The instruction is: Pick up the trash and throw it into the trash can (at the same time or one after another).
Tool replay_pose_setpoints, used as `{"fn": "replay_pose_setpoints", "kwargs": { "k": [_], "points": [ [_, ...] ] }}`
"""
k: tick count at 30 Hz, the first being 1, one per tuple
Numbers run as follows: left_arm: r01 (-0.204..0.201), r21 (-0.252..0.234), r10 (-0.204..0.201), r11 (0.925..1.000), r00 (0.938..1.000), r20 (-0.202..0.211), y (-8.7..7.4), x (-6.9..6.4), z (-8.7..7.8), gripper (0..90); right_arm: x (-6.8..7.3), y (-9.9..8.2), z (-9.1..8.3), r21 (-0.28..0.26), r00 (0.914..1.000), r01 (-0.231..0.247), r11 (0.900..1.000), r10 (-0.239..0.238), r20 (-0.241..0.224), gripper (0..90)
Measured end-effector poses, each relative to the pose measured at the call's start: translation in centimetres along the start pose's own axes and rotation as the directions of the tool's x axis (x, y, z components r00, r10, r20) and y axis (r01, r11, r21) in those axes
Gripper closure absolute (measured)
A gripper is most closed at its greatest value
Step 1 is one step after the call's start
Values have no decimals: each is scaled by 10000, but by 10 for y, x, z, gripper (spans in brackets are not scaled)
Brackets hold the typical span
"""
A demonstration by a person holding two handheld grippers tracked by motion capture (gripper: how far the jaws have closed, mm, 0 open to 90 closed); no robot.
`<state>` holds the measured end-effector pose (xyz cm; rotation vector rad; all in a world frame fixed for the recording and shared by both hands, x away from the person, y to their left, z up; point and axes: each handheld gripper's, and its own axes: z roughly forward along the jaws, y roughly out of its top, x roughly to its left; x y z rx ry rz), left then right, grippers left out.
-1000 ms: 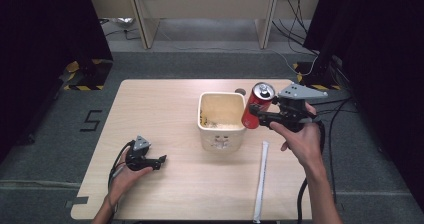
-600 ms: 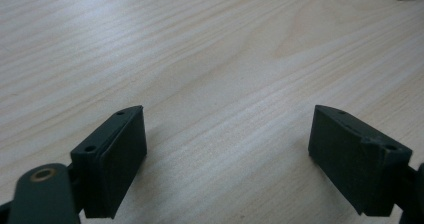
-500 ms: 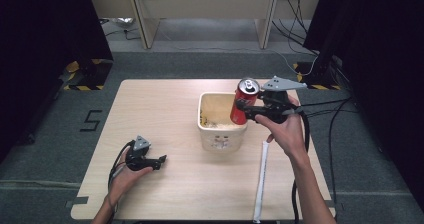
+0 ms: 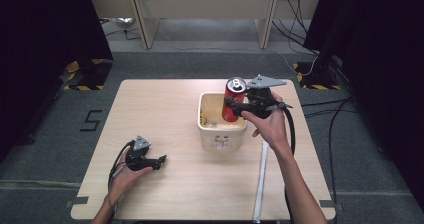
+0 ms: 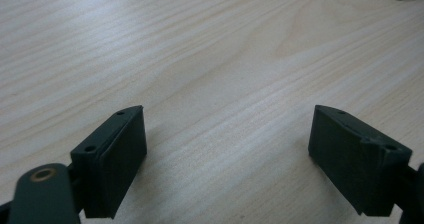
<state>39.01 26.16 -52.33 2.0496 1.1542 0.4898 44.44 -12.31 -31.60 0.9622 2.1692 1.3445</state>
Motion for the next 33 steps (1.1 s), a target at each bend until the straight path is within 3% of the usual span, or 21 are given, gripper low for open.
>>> {"fn": "replay_pose_setpoints", "kwargs": {
  "k": [12,19,33],
  "points": [
    [-17,14,17,10000,10000,0,0,0,0,149,-8,-14,26,336,9997,-227,9992,223,139,341],
    [3,10,-3,10000,10000,2,0,0,0,148,-16,-26,39,556,9980,-630,9965,626,90,341],
    [-2,-5,2,10000,10000,-2,0,0,0,149,-14,-32,50,773,9983,-572,9954,579,-65,340]
  ]
}}
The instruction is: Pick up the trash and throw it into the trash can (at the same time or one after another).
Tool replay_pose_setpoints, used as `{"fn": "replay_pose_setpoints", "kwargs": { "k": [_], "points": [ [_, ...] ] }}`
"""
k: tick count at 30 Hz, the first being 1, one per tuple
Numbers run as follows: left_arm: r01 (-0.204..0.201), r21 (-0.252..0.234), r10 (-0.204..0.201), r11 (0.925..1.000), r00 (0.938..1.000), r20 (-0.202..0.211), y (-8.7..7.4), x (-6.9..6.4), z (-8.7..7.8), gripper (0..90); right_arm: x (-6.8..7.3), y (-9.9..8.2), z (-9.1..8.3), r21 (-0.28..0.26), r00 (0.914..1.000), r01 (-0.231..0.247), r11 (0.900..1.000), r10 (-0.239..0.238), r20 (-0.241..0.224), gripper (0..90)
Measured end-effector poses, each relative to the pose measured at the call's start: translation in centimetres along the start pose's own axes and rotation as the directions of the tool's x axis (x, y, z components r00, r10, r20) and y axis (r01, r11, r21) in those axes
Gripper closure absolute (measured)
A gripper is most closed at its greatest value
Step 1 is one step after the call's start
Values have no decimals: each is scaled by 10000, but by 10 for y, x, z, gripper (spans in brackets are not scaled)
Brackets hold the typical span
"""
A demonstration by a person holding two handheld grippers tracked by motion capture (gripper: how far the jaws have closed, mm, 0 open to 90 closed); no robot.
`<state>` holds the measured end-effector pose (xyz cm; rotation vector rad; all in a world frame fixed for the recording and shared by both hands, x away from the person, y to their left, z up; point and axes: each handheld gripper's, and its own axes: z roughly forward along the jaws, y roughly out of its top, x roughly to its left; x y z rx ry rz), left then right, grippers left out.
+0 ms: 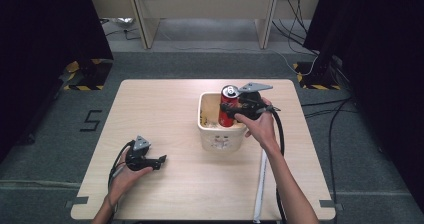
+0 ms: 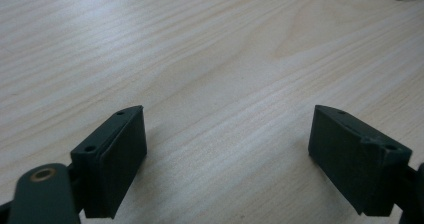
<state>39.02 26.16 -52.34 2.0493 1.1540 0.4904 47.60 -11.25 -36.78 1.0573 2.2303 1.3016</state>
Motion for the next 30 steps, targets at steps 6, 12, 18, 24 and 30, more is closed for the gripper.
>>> {"fn": "replay_pose_setpoints", "kwargs": {
  "k": [6,12,18,24,30],
  "points": [
    [2,0,-2,10000,10000,1,0,0,0,149,1,-9,5,77,9991,-6,10000,9,-422,337],
    [4,3,-4,10000,10000,-7,0,0,0,149,4,-12,2,174,9980,512,9985,-505,-379,183],
    [-18,35,18,10000,10000,-1,0,0,0,149,2,-6,-22,-328,9970,612,9976,-627,-463,161],
    [-3,22,3,10000,10000,-2,0,0,0,149,-1,-7,-40,-373,9976,691,9969,-692,-27,166],
    [9,6,-9,10000,10000,-8,0,0,0,149,-5,-21,-69,-503,9912,881,9948,-826,1034,199]
  ]
}}
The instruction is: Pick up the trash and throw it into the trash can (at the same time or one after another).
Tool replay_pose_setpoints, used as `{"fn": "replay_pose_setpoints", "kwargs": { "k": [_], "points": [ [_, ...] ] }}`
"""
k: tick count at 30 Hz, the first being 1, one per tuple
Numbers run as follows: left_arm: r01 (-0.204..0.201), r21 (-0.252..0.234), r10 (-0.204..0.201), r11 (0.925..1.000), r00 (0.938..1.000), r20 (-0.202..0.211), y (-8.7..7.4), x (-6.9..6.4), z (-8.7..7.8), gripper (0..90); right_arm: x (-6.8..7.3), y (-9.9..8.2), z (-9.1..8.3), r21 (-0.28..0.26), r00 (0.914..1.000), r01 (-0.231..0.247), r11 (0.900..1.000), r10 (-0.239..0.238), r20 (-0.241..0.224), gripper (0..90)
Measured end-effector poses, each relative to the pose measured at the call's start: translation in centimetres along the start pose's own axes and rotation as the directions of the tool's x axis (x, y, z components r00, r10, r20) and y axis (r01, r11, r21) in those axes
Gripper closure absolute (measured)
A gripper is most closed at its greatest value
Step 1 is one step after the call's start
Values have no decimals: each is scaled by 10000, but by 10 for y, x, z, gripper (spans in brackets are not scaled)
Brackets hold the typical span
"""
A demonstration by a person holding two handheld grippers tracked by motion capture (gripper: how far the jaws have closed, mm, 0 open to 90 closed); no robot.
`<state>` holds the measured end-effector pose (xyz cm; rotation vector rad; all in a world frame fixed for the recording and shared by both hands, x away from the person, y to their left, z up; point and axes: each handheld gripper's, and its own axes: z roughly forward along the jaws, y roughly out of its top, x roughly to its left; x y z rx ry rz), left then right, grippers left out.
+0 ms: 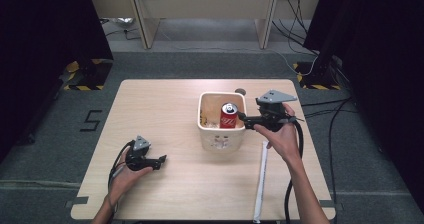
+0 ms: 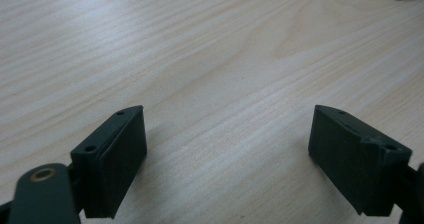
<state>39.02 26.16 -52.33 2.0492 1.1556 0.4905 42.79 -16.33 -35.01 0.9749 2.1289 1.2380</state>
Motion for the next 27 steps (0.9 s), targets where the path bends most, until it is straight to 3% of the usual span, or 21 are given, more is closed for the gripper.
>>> {"fn": "replay_pose_setpoints", "kwargs": {
  "k": [5,11,13,17,27],
  "points": [
    [-17,16,17,10000,10000,0,0,0,0,149,-2,-12,-18,68,9986,-155,9999,151,498,229],
    [-12,0,12,10000,10000,-3,0,0,0,148,-6,-49,-40,367,9938,-556,9978,517,988,276],
    [-20,4,20,10000,10000,0,0,0,0,148,-5,-52,-42,428,9932,-617,9972,571,1014,280],
    [-38,26,38,10000,10000,18,0,0,0,148,5,-82,-47,1088,9963,-505,9928,425,745,324],
    [-27,29,27,10000,10000,19,0,0,0,148,17,-118,-55,1328,9931,-925,9868,818,843,365]
  ]
}}
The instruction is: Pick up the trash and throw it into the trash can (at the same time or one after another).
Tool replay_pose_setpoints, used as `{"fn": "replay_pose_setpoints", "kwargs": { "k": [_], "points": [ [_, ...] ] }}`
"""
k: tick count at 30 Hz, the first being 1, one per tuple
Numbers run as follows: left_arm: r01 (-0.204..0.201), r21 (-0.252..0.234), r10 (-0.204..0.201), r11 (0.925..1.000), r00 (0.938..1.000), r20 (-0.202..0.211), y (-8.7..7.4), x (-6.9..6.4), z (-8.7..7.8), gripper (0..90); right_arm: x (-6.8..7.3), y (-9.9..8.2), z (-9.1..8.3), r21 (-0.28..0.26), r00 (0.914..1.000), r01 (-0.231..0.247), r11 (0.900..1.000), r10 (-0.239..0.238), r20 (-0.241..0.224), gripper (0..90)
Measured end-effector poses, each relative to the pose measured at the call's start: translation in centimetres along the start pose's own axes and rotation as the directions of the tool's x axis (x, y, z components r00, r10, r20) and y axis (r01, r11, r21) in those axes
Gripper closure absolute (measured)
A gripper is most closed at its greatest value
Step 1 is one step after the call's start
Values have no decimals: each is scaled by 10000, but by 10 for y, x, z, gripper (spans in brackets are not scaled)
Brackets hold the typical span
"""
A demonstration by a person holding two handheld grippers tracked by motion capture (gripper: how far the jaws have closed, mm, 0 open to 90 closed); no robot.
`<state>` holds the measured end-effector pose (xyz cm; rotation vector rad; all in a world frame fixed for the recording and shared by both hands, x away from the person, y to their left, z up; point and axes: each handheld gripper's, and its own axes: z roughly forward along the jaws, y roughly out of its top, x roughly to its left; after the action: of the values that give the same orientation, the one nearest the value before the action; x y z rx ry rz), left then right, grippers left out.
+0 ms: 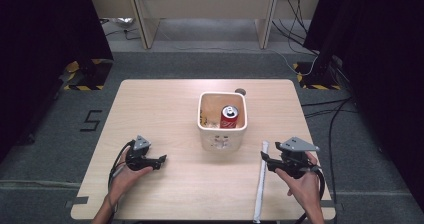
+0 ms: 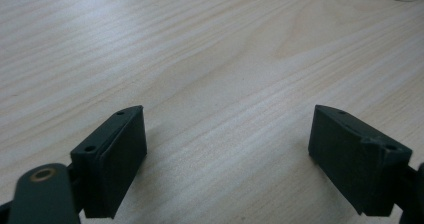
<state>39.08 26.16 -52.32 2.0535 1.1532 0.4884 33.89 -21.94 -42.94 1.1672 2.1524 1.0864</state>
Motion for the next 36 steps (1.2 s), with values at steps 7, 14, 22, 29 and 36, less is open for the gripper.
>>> {"fn": "replay_pose_setpoints", "kwargs": {
  "k": [7,14,22,29,36],
  "points": [
    [8,-5,-8,10000,10000,-2,0,0,0,148,8,-30,8,403,9993,-380,9985,380,26,363],
    [-1,-1,1,10000,10000,0,0,0,0,148,13,-49,16,902,9985,-469,9948,493,-246,378],
    [2,-1,-2,10000,10000,3,0,0,0,148,18,-61,24,1420,9989,-432,9889,450,-98,394],
    [1,-1,-1,10000,10000,1,0,0,0,148,16,-67,29,1712,9986,-464,9841,501,-171,475],
    [3,-3,-3,10000,10000,1,0,0,0,148,4,-72,31,1710,9943,-1064,9795,1065,86,487]
  ]
}}
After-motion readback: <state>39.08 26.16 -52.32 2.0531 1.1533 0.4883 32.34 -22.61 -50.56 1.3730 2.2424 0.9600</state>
